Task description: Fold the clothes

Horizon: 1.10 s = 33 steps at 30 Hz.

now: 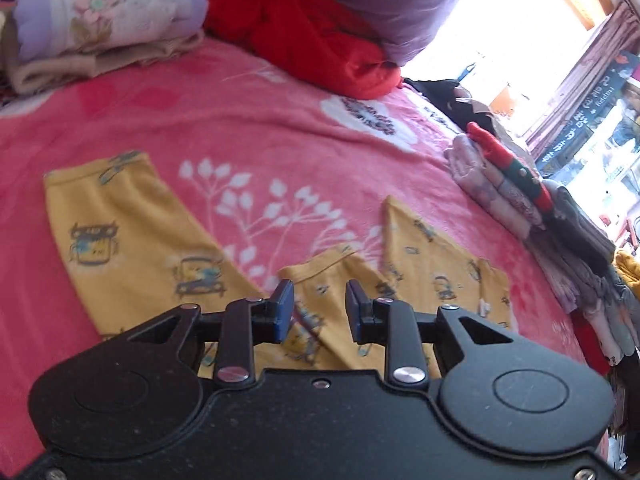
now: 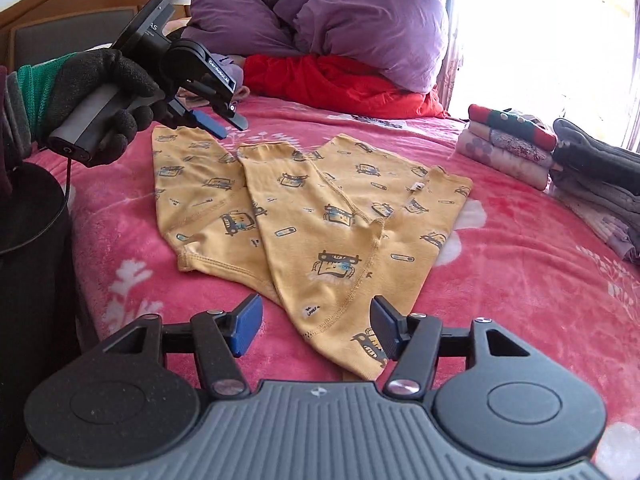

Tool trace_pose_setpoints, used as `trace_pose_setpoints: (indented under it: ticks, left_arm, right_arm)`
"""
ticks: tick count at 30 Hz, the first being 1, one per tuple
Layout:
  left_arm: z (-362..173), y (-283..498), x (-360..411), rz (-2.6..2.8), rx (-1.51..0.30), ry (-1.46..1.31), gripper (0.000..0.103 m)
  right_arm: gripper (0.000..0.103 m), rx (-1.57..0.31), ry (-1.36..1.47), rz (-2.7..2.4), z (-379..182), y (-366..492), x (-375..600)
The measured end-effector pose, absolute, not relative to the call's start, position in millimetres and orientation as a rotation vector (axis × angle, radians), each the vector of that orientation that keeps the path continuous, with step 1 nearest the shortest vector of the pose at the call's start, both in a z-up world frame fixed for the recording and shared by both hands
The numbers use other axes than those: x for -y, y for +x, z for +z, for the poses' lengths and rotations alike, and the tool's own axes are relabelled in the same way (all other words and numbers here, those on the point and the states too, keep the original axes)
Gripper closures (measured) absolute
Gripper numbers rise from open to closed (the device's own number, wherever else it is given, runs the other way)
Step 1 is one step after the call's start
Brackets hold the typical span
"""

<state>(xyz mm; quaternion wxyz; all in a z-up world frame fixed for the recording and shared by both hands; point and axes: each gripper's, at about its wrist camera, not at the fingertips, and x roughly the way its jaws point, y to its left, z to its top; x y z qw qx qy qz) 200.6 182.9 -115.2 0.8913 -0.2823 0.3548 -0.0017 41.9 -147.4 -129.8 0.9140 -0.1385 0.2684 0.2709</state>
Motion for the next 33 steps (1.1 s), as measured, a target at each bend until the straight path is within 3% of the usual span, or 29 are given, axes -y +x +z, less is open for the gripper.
trace_pose_setpoints:
  ticks: [16,21,33]
  left_arm:
    - [-146,215,-200,0.01,-0.767,-0.824,0.079]
    - [-141,211,-199,-0.008,-0.74,-0.814,0.101]
    - [-76,222,-131,-0.132,-0.632,-0.829,0.103]
  right_arm:
    - [0.043,-0.567,-0.258,0.564,-144,60,143]
    - [0.043,-0.572,-0.254,0.563,-147,64,143]
    - [0.042,-0.527,-0.261,0.631,-145,56,156]
